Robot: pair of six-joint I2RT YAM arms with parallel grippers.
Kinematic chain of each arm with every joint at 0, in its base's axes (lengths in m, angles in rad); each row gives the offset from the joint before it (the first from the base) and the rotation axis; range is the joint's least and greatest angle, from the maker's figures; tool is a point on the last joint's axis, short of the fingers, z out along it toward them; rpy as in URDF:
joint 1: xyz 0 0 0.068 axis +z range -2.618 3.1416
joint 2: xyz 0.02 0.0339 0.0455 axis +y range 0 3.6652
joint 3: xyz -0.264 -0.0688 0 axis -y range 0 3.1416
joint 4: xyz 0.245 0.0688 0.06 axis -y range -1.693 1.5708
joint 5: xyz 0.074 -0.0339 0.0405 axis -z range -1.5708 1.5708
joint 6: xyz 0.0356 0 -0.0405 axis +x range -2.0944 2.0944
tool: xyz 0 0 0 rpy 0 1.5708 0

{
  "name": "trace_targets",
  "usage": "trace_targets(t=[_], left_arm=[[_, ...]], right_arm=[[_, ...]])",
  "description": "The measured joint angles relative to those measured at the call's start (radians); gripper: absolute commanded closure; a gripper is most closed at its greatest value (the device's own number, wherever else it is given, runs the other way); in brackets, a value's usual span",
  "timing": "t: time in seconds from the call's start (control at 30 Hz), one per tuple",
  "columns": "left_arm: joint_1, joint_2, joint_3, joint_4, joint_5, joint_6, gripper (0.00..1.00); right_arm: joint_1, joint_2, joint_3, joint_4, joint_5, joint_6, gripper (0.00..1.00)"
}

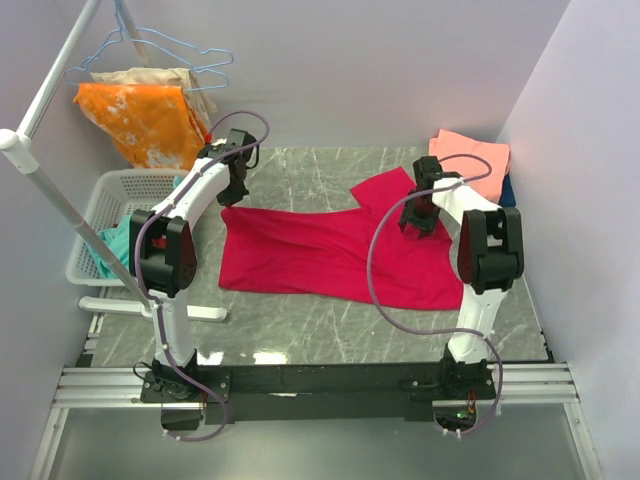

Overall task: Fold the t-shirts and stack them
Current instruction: Fold the tshirt

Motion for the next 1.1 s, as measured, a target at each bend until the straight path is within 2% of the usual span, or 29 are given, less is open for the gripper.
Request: trace_targets(t=[0.4,0.8,1.1], left_arm=[[0.0,0.0,0.0,0.003,0.001,0.0,0.98],[0.0,0.0,-0.037,0.01,0.0,0.0,0.98],[0.0,0.0,-0.056,0.014,0.0,0.0,0.98]], right_arm=[[0.017,0.05,0.008,-0.047,0.024,-0.023,0.44],[0.019,-0.079,-0.184,-0.026,0.038,-0.022,0.44],[0.033,-0.096,-0.19,-0.04,0.048,0.002,0.46]])
